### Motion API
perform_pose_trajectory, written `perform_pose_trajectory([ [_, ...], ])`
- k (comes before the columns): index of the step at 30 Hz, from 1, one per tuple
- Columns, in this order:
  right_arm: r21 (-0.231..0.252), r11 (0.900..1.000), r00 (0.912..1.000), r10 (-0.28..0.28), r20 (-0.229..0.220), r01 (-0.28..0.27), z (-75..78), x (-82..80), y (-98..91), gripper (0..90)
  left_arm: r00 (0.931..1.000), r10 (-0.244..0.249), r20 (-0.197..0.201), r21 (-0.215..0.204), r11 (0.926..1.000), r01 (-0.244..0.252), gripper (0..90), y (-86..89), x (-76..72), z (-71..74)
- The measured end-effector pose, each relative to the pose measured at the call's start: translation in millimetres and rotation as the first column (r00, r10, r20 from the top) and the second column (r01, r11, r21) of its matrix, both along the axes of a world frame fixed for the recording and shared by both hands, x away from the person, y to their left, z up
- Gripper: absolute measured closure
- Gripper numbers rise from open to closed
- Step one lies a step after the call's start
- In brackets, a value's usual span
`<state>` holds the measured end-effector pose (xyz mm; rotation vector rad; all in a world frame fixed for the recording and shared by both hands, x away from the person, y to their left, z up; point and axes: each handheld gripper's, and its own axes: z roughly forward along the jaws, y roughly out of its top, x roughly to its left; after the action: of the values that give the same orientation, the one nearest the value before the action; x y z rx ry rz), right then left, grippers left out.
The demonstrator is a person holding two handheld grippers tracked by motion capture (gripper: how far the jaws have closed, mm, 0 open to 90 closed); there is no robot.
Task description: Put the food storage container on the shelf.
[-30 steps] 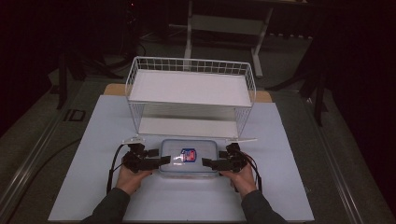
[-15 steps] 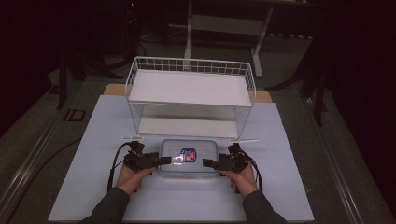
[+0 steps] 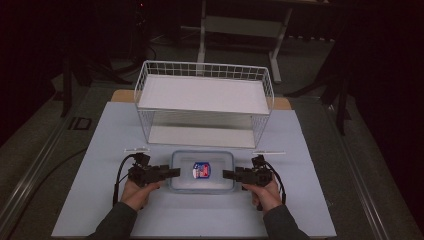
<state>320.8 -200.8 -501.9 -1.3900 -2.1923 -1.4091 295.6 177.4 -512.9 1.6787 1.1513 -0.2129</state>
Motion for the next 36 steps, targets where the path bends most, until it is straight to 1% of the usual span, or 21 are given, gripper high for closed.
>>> perform_pose_trajectory([
  [1, 0.022, 0.9998, 1.0, 0.004, -0.002, -0.004, 1.8, -3.3, -4.7, 43.4, 0.9999, -0.008, 0.006, 0.007, 0.9999, 0.008, 43.7, 0.8, -2.2, 1.5],
  [4, 0.047, 0.9986, 0.9997, 0.024, -0.002, -0.023, 2.7, -6.3, -9.7, 47.4, 0.9996, -0.023, 0.017, 0.015, 0.9996, 0.023, 47.3, 2.7, -8.0, 4.3],
  [7, 0.062, 0.9975, 0.9994, 0.034, -0.009, -0.034, 3.2, -8.6, -12.2, 49.0, 0.9991, -0.027, 0.032, 0.037, 0.999, 0.025, 47.8, 1.5, -12.0, 6.9],
  [12, 0.078, 0.9962, 0.9991, 0.039, -0.019, -0.037, 1.9, -10.0, -15.1, 51.1, 0.999, -0.019, 0.04, 0.041, 0.999, 0.017, 47.7, -0.1, -14.9, 8.0],
  [14, 0.087, 0.9954, 0.9985, 0.043, -0.034, -0.04, 1.0, -10.2, -16.5, 51.2, 0.9989, -0.014, 0.044, 0.045, 0.9989, 0.012, 47.6, -0.9, -16.0, 8.5],
  [17, 0.08, 0.9962, 0.9982, 0.039, -0.044, -0.036, 2.0, -11.6, -16.0, 51.0, 0.9987, -0.005, 0.051, 0.054, 0.9985, 0.003, 47.3, -2.7, -17.8, 10.2],
  [20, 0.061, 0.9976, 0.9989, 0.034, -0.032, -0.032, 3.8, -13.1, -14.3, 50.6, 0.9987, -0.004, 0.05, 0.062, 0.9981, 0.001, 47.4, -3.1, -18.5, 11.4],
  [25, 0.05, 0.9981, 0.9989, 0.038, -0.027, -0.036, 5.6, -14.2, -13.7, 51.0, 0.9988, 0.001, 0.049, 0.065, 0.9979, -0.004, 47.7, -3.3, -18.6, 12.8],
  [27, 0.055, 0.9979, 0.999, 0.035, -0.027, -0.033, 6.3, -14.4, -13.5, 51.2, 0.9984, 0.005, 0.057, 0.066, 0.9978, -0.009, 47.9, -2.9, -19.1, 13.9],
  [30, 0.059, 0.9978, 0.9994, 0.032, -0.012, -0.031, 8.2, -14.7, -13.1, 51.3, 0.9975, 0.013, 0.07, 0.059, 0.9981, -0.017, 48.0, -2.8, -19.9, 15.9],
  [36, 0.065, 0.9975, 0.9996, 0.028, 0.006, -0.028, 11.0, -15.8, -12.7, 51.3, 0.9957, 0.021, 0.09, 0.057, 0.998, -0.026, 48.1, -2.4, -21.3, 19.5],
])
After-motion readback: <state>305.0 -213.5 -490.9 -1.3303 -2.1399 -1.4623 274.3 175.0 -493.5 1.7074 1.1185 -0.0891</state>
